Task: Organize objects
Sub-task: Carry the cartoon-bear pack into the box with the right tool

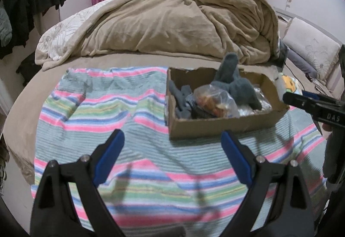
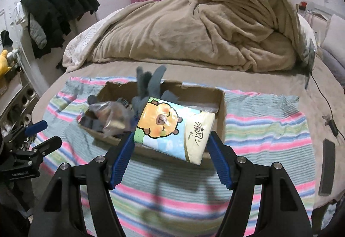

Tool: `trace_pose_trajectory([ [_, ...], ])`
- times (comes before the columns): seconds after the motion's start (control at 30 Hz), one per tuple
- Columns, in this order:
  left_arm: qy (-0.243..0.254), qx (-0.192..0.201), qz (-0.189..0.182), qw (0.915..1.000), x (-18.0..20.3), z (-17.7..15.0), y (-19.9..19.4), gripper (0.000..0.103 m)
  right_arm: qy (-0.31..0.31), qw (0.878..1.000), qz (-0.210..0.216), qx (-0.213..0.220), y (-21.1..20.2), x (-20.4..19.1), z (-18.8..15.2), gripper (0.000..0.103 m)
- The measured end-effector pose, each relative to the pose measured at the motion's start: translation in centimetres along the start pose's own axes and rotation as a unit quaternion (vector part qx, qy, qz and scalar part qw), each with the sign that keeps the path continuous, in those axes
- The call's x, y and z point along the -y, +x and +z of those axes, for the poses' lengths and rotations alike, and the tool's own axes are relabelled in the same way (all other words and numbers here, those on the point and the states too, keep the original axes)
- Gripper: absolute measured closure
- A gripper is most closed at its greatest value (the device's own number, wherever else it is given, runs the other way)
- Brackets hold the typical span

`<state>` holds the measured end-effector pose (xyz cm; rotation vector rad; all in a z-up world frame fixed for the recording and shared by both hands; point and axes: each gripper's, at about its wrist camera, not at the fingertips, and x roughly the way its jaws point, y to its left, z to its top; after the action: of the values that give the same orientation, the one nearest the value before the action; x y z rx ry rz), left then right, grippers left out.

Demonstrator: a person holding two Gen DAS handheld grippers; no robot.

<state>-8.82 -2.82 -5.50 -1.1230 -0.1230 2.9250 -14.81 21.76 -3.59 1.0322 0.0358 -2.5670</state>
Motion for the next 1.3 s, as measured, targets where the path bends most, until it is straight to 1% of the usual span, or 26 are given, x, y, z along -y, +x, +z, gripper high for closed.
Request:
trace_pose_trajectory([
  [0.07, 0.004, 0.004, 0.003, 1.0, 0.4, 0.6, 0.3, 0.011, -0.002, 1.0, -0.003, 0.001, 0.5, 0.4, 0.3, 0.031],
  [0.17, 0.009, 0.007, 0.003, 0.9999, 1.0, 1.3, 1.0, 0.011, 0.001, 1.0, 0.003, -0.003, 1.5, 0.9, 0.3, 0.031],
  [0.27, 0.015, 0.003, 0.003, 0.9999, 1.6, 1.6, 1.9, 0.011, 0.006, 1.0, 0.008, -0.008, 2.6, 1.3, 0.2, 0.031],
  [0.47, 0.015, -0.008, -0.001, 0.9999, 2.3, 1.6, 3.8, 0.011, 0.013, 1.0, 0.017, -0.018, 3.9, 1.9, -0.4, 0.031],
  [0.57, 0.011, -0.014, -0.004, 0.9998, 2.4, 1.6, 4.5, 0.011, 0.01, 1.0, 0.017, -0.024, 4.6, 1.9, -0.7, 0.031],
  [0.63, 0.012, -0.015, -0.005, 0.9998, 2.4, 1.5, 4.7, 0.011, 0.006, 1.0, 0.014, -0.02, 4.7, 1.8, -0.9, 0.031],
  [0.7, 0.01, -0.015, -0.007, 0.9998, 2.3, 1.5, 4.7, 0.011, 0.007, 1.0, 0.017, -0.018, 4.7, 1.9, -0.9, 0.029],
  [0.73, 0.009, -0.015, -0.008, 0.9998, 2.3, 1.5, 4.7, 0.011, 0.009, 1.0, 0.02, -0.018, 4.7, 1.9, -0.9, 0.027],
  [0.8, 0.009, -0.015, -0.008, 0.9998, 2.2, 1.4, 4.6, 0.011, 0.011, 1.0, 0.021, -0.017, 4.6, 2.0, -0.9, 0.025],
  [1.0, 0.005, -0.009, -0.011, 0.9999, 2.0, 1.3, 3.6, 0.011, 0.012, 1.0, 0.016, -0.014, 3.8, 1.9, -0.8, 0.025],
  [1.3, 0.011, 0.012, -0.015, 0.9998, 2.6, 0.9, 0.0, 0.011, 0.008, 1.0, 0.014, -0.001, 0.7, 1.2, -1.3, 0.025],
])
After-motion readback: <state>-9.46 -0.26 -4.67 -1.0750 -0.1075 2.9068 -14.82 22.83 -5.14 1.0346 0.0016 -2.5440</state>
